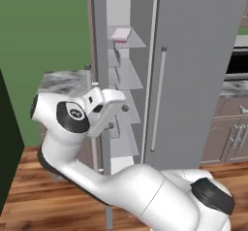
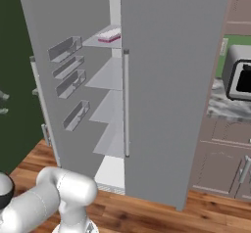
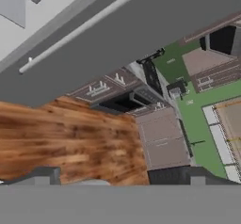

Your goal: The ice cube tray has been filled with water. Take the tray and place it in the freezer to make ice. Close the freezer door after placing the tray.

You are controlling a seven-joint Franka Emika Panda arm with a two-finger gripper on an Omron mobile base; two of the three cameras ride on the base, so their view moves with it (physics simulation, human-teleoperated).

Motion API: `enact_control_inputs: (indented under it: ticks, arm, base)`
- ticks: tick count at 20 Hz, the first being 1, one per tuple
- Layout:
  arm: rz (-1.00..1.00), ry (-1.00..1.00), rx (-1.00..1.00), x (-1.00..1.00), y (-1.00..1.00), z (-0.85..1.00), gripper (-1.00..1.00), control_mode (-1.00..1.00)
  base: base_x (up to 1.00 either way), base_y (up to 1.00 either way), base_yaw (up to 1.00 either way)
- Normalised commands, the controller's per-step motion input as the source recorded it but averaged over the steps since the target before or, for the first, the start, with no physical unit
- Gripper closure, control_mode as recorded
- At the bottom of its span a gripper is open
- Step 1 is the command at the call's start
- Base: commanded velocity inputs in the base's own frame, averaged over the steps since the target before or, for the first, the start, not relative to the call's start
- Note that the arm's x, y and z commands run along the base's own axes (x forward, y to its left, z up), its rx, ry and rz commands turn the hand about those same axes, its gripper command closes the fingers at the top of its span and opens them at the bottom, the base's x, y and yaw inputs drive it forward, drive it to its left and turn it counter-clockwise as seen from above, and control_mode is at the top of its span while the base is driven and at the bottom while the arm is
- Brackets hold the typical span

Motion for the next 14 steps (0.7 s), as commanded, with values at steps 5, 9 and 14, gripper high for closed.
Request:
enact_control_inputs:
  ticks: [5,9,14]
  arm:
    - [0.0,0.03,-0.25,0.34,0.22,-0.41,-1.0,-1.0]
    - [0.0,0.07,-0.22,0.32,0.25,-0.33,-1.0,-1.0]
    - [0.0,0.15,-0.14,0.12,0.2,-0.25,-1.0,-1.0]
  base:
    - [0.0,0.0,0.0]
    - [0.0,0.0,0.0]
    - [0.0,0.0,0.0]
